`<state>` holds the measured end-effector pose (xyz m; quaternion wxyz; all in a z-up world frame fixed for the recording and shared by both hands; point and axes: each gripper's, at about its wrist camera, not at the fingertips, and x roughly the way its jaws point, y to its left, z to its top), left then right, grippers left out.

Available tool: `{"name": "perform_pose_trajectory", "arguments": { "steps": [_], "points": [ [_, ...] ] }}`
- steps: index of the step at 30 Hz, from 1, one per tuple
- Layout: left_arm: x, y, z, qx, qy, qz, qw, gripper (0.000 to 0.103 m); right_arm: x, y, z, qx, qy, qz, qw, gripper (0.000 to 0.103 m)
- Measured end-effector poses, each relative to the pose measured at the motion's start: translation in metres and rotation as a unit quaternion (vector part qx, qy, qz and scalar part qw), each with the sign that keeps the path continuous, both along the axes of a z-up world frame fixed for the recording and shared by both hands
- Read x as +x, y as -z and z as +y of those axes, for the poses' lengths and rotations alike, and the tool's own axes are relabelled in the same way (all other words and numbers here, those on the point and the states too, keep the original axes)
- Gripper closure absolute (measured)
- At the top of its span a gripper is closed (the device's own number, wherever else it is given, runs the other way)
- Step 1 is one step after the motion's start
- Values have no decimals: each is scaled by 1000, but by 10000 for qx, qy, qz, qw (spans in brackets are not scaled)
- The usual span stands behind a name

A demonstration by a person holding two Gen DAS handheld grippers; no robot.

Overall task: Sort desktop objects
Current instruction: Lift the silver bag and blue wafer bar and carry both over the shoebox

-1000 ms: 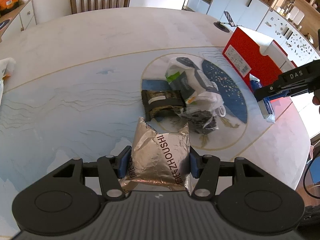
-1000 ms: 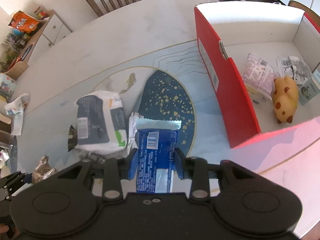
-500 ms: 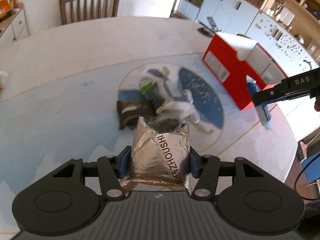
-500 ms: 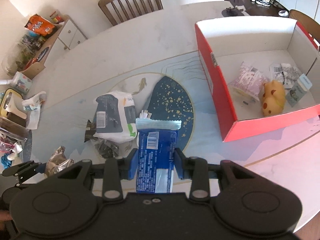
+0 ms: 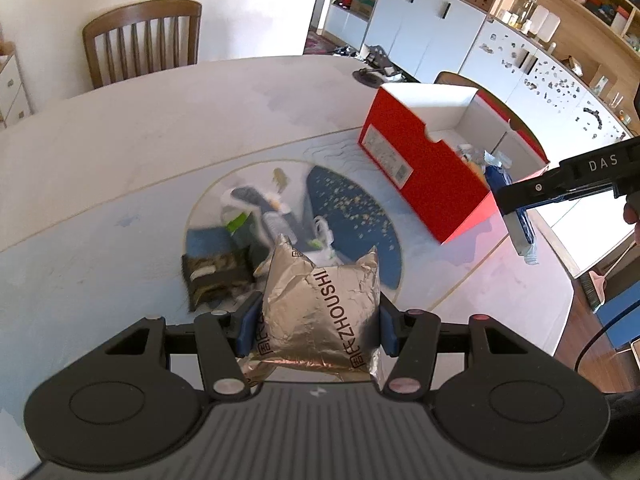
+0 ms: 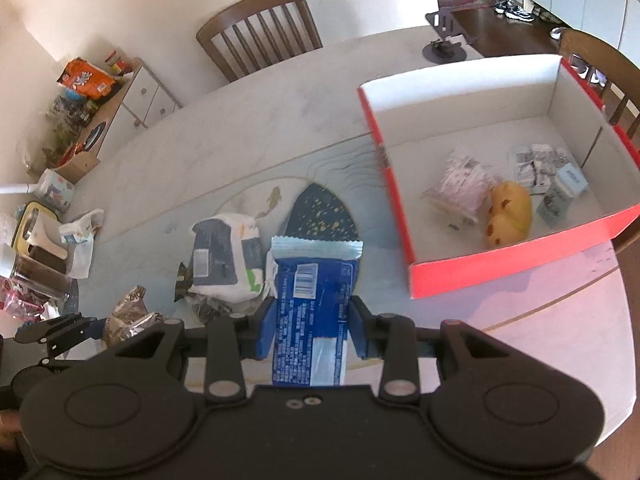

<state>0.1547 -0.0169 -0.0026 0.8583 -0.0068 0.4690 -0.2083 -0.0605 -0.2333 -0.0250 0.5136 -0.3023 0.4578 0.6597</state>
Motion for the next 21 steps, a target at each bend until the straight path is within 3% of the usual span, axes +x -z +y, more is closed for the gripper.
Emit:
{"name": "perform_pose_trajectory", "arguments": {
  "steps": [21],
  "points": [
    [40, -18, -97, 58, 436, -175, 9989, 47, 85, -19, 29, 239, 236, -31, 9994, 67]
  ]
}}
